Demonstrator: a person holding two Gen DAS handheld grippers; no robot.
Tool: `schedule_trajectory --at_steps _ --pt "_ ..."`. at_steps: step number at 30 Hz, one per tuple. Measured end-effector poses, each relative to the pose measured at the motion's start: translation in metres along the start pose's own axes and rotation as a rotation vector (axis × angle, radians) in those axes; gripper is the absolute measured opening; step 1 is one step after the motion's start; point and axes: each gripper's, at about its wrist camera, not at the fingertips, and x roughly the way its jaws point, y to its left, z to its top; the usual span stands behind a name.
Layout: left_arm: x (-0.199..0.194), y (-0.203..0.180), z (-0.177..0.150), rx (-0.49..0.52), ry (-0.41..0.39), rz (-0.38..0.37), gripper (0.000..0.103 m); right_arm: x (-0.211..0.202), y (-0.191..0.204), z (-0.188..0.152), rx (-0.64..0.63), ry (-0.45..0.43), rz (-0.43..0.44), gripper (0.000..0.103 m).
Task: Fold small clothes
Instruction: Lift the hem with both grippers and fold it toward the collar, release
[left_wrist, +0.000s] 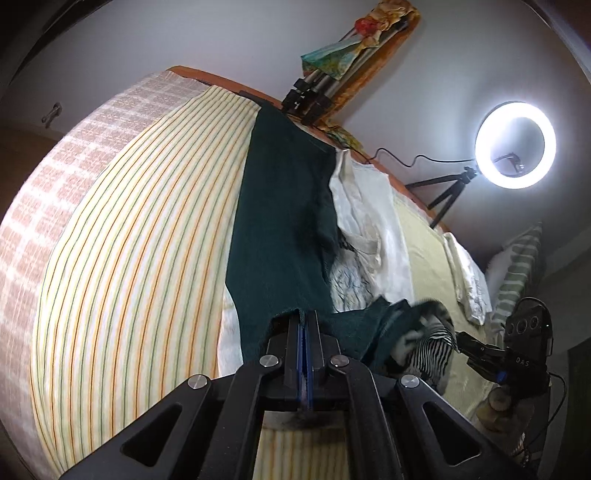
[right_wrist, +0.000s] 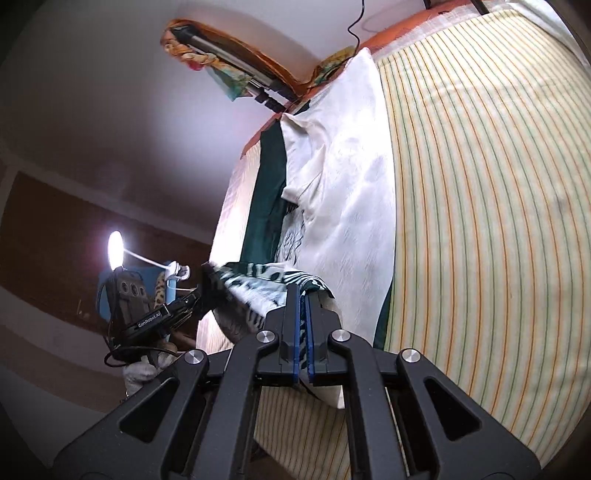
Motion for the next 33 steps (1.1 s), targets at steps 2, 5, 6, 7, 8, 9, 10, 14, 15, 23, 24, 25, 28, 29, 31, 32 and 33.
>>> schedule_trajectory --at_steps 2,5,6,7,8,9,10,14,15,23,24,25,28,29,31,32,33 --pt "0.009 0.003 0.006 -0.003 0.007 0.012 0.0 0.008 0.0 0.009 -0.011 0.001 -0.018 0.004" --pt "0.017 0.008 0.012 -0.023 0.013 0.012 0.0 0.018 0.001 0.021 -0.027 0.002 -0.031 0.004" --pt "0.018 0.01 0.014 -0.026 0.01 0.017 0.0 0.02 0.0 0.024 -0.028 0.002 -0.034 0.004" --pt "0.019 0.011 0.017 -0.027 0.006 0.021 0.0 0.023 0.0 0.028 -0.031 0.001 -0.043 0.004" --pt "0.019 0.012 0.019 -0.03 -0.002 0.027 0.0 0.026 -0.002 0.031 -0.03 0.0 -0.054 0.004" --pt "0.018 0.014 0.021 -0.029 -0.014 0.041 0.001 0.027 -0.004 0.034 -0.024 -0.004 -0.058 0.004" --pt "0.018 0.015 0.023 -0.022 -0.021 0.061 0.005 0.028 -0.006 0.037 -0.019 -0.01 -0.059 0.004" --pt "0.005 0.016 0.027 -0.004 -0.082 0.122 0.035 0.017 -0.006 0.046 -0.031 -0.054 -0.125 0.023" --pt "0.0 0.016 0.028 0.009 -0.093 0.12 0.035 0.011 -0.005 0.046 -0.04 -0.075 -0.139 0.03" --pt "-0.006 0.003 0.011 0.096 -0.078 0.109 0.034 0.006 0.026 0.011 -0.217 -0.017 -0.192 0.031" --pt "-0.001 0.002 0.008 0.102 -0.057 0.102 0.034 0.01 0.029 0.006 -0.244 -0.003 -0.199 0.031" --pt "0.003 0.0 0.005 0.109 -0.039 0.104 0.034 0.015 0.034 -0.001 -0.28 0.016 -0.209 0.031" --pt "0.015 -0.005 -0.005 0.142 -0.005 0.126 0.033 0.032 0.041 -0.015 -0.37 0.072 -0.253 0.031" --pt "0.018 -0.006 -0.007 0.15 0.008 0.134 0.033 0.038 0.041 -0.019 -0.391 0.088 -0.269 0.031" --pt "0.025 -0.006 -0.011 0.167 0.028 0.158 0.033 0.045 0.039 -0.021 -0.406 0.107 -0.291 0.031" --pt "0.028 -0.006 -0.013 0.176 0.037 0.179 0.032 0.048 0.037 -0.022 -0.413 0.115 -0.301 0.031" --pt "0.03 -0.005 -0.015 0.182 0.046 0.204 0.031 0.051 0.036 -0.022 -0.421 0.119 -0.313 0.031"
